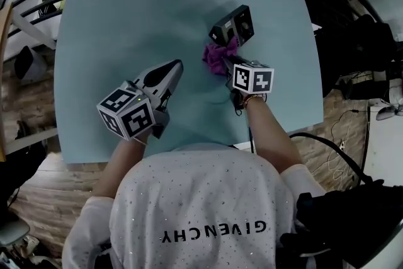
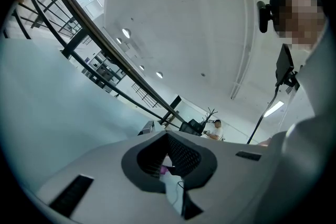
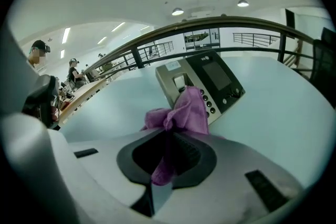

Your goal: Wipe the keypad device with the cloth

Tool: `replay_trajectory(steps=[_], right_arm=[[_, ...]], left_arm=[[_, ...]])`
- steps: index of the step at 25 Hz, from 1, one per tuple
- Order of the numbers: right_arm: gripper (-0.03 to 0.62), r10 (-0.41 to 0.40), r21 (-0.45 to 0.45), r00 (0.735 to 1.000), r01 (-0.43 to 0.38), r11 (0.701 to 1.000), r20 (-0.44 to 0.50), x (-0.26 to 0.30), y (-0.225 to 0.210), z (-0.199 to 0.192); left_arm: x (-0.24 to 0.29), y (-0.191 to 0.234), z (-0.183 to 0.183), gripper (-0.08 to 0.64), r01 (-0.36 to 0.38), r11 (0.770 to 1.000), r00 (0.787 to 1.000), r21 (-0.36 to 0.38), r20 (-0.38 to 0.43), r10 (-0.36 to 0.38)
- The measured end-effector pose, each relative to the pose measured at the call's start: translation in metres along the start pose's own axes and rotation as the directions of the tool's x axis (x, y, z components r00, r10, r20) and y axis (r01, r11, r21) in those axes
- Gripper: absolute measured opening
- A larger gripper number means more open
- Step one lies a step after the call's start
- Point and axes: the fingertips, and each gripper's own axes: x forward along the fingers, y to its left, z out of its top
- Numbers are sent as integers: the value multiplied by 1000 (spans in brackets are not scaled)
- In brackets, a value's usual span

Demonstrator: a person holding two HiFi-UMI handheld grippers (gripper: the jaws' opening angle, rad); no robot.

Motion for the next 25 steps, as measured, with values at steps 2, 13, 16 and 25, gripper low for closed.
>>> replay_trajectory(steps=[2, 13, 16, 25], right_arm=[[26, 2, 40, 1000, -2, 999, -3, 1, -4, -11], [25, 362, -55, 919, -357, 932, 159, -44, 92, 108], [25, 430, -173, 879, -399, 900, 206, -56, 124, 169], [26, 278, -308, 955, -235, 922, 103, -11, 79, 188]], left_arm=[[2, 2, 0, 5, 2, 1000, 1000, -1, -1, -2], [1, 24, -14, 5, -24, 999, 999, -30, -36, 23], [2, 23, -15, 5, -25, 999, 999, -46, -23, 24], [-18, 36, -9, 5, -88, 995, 996, -54, 18, 89]])
